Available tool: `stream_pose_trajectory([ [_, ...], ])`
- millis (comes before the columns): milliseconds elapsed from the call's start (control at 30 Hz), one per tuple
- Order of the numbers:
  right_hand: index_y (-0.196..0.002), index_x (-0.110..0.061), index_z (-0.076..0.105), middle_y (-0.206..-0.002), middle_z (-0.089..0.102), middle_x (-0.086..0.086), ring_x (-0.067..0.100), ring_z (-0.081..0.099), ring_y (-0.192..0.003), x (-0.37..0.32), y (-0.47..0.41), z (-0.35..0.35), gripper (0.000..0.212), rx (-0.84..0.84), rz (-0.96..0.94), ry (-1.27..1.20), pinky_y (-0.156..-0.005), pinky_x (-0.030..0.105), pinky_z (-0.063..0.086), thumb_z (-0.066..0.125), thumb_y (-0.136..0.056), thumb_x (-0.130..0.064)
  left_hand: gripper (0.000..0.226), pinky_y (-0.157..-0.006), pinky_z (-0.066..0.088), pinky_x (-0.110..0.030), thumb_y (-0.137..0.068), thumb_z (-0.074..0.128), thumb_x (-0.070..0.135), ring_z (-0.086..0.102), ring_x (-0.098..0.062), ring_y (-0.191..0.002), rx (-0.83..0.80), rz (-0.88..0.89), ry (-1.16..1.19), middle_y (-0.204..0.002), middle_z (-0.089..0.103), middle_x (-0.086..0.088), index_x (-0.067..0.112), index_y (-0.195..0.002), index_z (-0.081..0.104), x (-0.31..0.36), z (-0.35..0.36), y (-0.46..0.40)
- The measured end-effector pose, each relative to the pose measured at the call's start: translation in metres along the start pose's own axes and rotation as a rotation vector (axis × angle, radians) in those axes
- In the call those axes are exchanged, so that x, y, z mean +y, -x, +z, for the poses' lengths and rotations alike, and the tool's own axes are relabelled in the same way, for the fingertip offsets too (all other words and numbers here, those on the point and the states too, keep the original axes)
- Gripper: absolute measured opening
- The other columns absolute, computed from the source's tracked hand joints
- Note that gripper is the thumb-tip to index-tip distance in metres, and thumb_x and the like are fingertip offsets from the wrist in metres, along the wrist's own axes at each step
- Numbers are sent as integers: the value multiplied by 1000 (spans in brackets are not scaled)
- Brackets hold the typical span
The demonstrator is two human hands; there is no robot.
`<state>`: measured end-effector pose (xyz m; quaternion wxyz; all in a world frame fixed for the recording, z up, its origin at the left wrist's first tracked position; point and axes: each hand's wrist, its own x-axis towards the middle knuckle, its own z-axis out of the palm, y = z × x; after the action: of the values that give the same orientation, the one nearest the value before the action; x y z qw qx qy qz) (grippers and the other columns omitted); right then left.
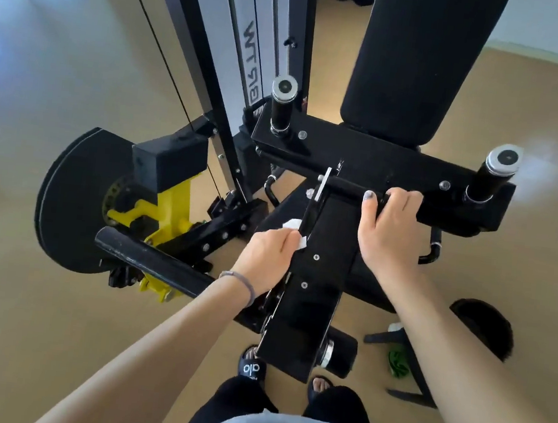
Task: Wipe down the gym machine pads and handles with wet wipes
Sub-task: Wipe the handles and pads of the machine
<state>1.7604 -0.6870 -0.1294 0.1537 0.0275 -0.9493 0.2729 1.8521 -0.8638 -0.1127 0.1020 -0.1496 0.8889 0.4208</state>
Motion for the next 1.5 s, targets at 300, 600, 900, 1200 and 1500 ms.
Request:
stream_pose_trajectory([
  [300, -160, -6, 22, -169, 10, 15, 28, 7, -156, -31, 63, -9, 65, -84, 107, 108, -126, 39, 10, 24, -107, -44, 38, -78, 44, -23, -103, 29, 42, 56, -6, -83, -167, -132, 397, -87, 60, 13, 24, -86, 58, 18, 1, -35],
  [600, -161, -18, 25, -170, 10, 1, 18, -2, -157, -62, 144, 14, 60, -179, 119, 40, -127, 44, 13, 16, -106, -42, 35, -103, 44, -25, -106, 36, 40, 60, -4, -114, -376, -36, 273, -121, 68, 17, 33, -123, 67, -47, -23, 12],
  [900, -159, -16, 30, -168, 21, 0, 20, 8, -157, -64, 185, 8, 57, -156, 12, 107, -126, 46, 16, 19, -108, -37, 35, -103, 27, -3, -109, 33, 28, 50, -3, -113, -242, 371, -148, -124, 67, 3, 21, -120, 65, -64, -31, 80],
  [1200, -161, -16, 25, -169, 20, 1, 20, 7, -157, -61, 205, 11, 56, -165, -2, 91, -126, 44, 21, 23, -109, -37, 40, -115, 34, -34, -92, 68, 13, 62, -23, -123, 115, 813, -704, -133, 64, -11, 5, -131, 62, -105, -4, 86],
  [1500, -162, -15, 20, -169, 17, 4, 23, 7, -157, -61, 207, 15, 57, -159, -17, 186, -126, 44, 20, 22, -110, -38, 24, -110, 44, -38, -105, 45, 21, 63, -24, -114, 130, 939, -970, -119, 65, -7, 8, -111, 65, -130, -56, 75],
])
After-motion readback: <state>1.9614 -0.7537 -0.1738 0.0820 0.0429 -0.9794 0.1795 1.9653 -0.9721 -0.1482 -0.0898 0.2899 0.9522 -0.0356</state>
